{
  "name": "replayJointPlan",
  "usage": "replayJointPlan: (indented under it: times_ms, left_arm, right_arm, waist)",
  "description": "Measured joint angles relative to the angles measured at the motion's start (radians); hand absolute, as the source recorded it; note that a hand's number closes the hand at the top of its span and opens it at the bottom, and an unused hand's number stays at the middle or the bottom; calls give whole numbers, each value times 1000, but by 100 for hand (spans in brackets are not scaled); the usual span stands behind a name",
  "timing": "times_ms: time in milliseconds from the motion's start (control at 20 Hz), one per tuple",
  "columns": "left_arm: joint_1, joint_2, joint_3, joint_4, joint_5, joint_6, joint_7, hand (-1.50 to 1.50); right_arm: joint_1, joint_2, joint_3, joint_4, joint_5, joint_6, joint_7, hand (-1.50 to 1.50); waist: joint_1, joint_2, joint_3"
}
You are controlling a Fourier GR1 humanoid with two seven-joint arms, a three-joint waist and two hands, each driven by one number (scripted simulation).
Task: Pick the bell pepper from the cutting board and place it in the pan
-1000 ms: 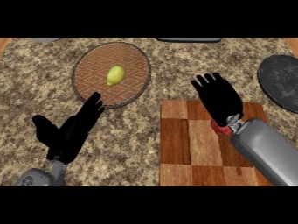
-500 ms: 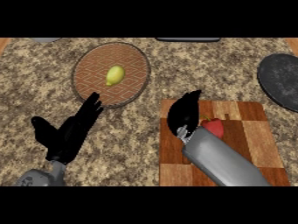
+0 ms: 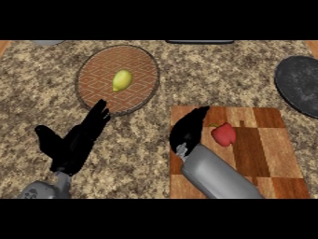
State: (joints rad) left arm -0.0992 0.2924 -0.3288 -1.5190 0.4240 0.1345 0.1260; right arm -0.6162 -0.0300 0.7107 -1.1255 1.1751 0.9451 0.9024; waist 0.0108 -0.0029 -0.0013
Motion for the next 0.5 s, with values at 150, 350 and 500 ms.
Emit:
replayJointPlan:
  times_ms: [150,350,500]
  left_arm:
    - [-10,2,18,4,6,-14,14,0]
    - [-3,-7,25,0,-3,-15,14,0]
    - [23,-2,31,-26,-9,-19,19,0]
  right_arm:
    - [10,9,7,18,36,1,10,-150]
    - [24,-4,29,12,106,25,3,-150]
    - [17,-28,16,9,148,47,-8,-150]
  waist:
    - [-3,-1,0]
    - [-6,-1,1]
    - [-7,0,1]
